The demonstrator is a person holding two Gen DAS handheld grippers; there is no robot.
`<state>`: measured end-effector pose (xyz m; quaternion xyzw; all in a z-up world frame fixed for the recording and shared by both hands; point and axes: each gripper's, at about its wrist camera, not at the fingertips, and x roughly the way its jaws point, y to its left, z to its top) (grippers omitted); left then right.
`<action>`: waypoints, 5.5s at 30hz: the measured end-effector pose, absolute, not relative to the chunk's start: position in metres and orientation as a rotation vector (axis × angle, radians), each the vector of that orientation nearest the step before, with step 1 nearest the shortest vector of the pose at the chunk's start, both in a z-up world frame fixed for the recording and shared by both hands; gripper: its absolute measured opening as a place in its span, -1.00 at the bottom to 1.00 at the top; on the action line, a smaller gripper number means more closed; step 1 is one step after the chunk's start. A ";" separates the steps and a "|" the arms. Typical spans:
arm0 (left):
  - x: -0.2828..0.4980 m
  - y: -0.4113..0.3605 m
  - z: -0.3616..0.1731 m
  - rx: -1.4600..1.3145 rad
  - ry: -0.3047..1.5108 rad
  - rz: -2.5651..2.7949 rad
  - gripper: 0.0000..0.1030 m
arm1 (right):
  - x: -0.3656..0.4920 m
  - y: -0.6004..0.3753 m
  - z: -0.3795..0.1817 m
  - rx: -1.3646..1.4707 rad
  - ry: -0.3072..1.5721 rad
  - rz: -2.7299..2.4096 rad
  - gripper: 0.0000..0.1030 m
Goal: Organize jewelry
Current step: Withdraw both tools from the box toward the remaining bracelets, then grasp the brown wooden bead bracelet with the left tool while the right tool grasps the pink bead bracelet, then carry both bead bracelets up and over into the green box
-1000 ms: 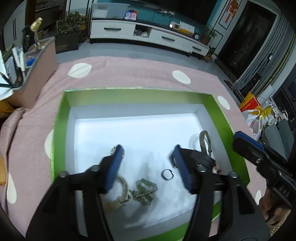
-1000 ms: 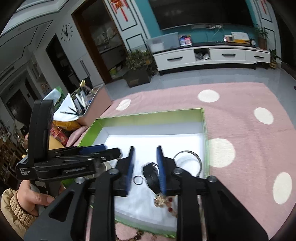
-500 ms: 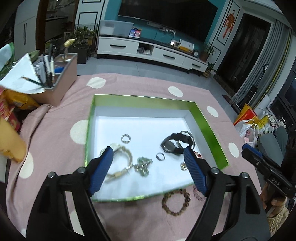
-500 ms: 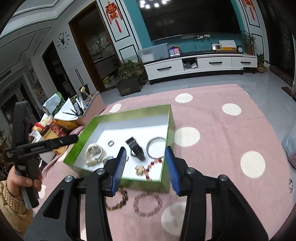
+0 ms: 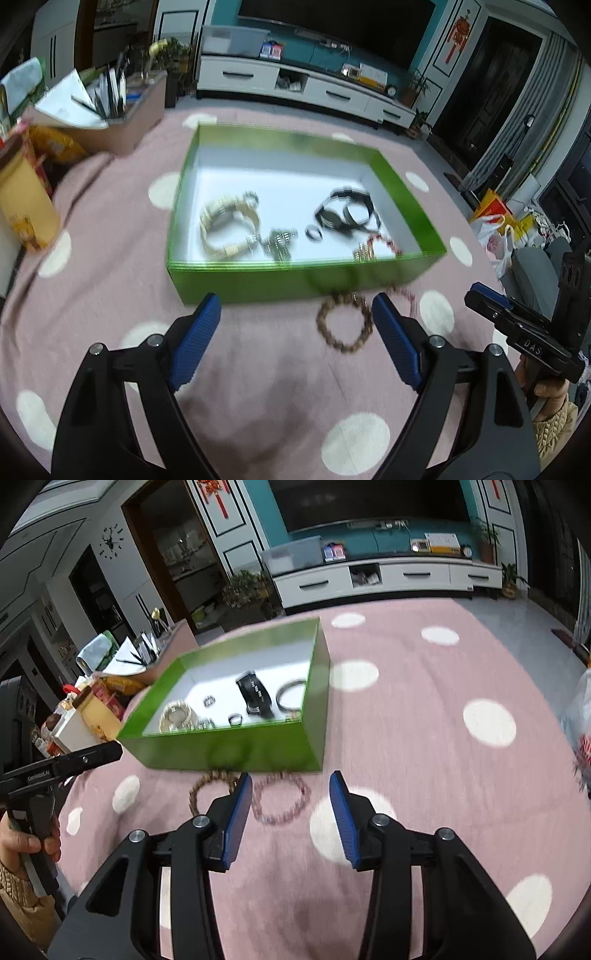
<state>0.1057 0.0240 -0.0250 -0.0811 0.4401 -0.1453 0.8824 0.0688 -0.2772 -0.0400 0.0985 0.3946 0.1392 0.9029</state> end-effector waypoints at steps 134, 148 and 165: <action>0.193 -0.018 0.071 -0.046 0.759 -0.382 -0.85 | 0.144 -0.213 0.065 -0.037 0.585 0.340 -0.86; 0.254 -0.015 0.036 -0.159 0.870 -0.370 -0.85 | 0.205 -0.216 0.053 0.041 0.655 0.336 -0.86; 0.288 -0.024 -0.021 -0.096 0.972 -0.304 -0.85 | 0.245 -0.200 0.004 0.023 0.772 0.322 -0.86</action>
